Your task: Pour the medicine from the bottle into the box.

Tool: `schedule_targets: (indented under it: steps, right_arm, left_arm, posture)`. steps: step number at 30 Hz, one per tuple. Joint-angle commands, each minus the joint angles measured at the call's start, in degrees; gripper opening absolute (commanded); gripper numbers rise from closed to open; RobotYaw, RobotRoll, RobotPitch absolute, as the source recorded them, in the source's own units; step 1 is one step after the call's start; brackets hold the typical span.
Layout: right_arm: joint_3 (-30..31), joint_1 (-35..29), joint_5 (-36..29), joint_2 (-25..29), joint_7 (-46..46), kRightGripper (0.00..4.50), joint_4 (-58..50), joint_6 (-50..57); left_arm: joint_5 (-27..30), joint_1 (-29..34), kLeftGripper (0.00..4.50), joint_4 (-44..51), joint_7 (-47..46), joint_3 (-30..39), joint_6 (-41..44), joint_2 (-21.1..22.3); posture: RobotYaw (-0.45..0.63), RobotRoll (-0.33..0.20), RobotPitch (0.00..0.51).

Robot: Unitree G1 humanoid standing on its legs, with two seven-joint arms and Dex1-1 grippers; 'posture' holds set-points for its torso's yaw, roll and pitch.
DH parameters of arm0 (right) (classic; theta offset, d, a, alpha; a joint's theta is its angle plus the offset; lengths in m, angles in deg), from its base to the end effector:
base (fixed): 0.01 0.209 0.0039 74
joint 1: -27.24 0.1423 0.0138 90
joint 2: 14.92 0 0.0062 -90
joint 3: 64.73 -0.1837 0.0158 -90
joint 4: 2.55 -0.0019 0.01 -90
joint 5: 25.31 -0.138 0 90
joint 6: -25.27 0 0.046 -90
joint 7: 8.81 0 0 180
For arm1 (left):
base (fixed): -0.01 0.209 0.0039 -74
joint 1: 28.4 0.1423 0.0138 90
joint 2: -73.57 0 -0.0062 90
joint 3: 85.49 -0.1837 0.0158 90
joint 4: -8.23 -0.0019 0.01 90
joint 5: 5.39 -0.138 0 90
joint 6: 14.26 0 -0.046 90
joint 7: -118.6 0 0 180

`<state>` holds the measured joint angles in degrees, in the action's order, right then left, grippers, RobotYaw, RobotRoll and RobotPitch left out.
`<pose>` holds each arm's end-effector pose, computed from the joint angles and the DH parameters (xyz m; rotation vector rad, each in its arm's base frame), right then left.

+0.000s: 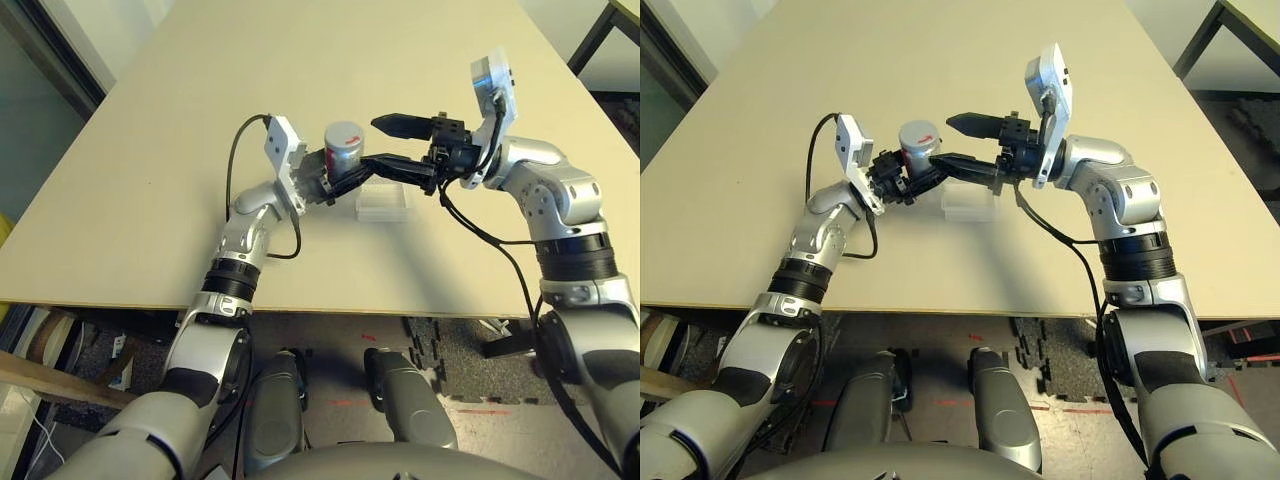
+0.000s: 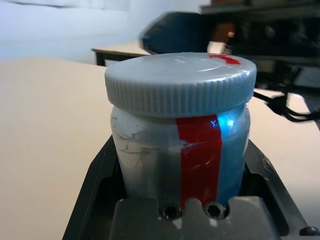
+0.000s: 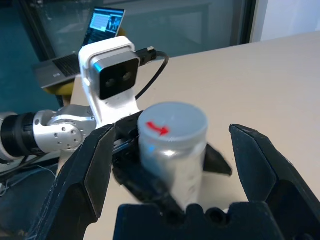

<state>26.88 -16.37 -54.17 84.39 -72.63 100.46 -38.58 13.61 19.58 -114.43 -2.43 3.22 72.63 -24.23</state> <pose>0.3210 -0.1825 0.2114 -0.0382 -0.1039 1.2883 0.3293 0.1348 0.1309 -0.0448 -0.2453 -1.1659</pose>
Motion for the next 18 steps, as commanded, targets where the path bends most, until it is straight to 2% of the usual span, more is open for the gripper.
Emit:
schedule_targets:
  steps: [1,16,18]
  right_arm:
    - [0.5,1.4,1.3,-0.3,-0.8,4.5,2.1,-1.6]
    - [0.5,2.0,3.3,-1.7,-1.5,4.5,3.3,-3.1]
    - [0.5,1.9,3.4,-1.8,-1.4,4.12,3.2,-3.2]
  left_arm:
    - [-1.4,-2.3,2.72,-2.6,2.0,-0.9,-1.4,0.8]
    - [-2.4,-6.4,2.72,-8.4,3.2,-0.5,-3.5,-0.5]
    - [-2.4,-6.8,2.72,-8.9,3.1,-0.4,-3.6,-0.7]
  posture:
    - [-0.23,0.0,0.139]
    - [-0.26,0.0,0.14]
    - [-0.26,0.0,0.14]
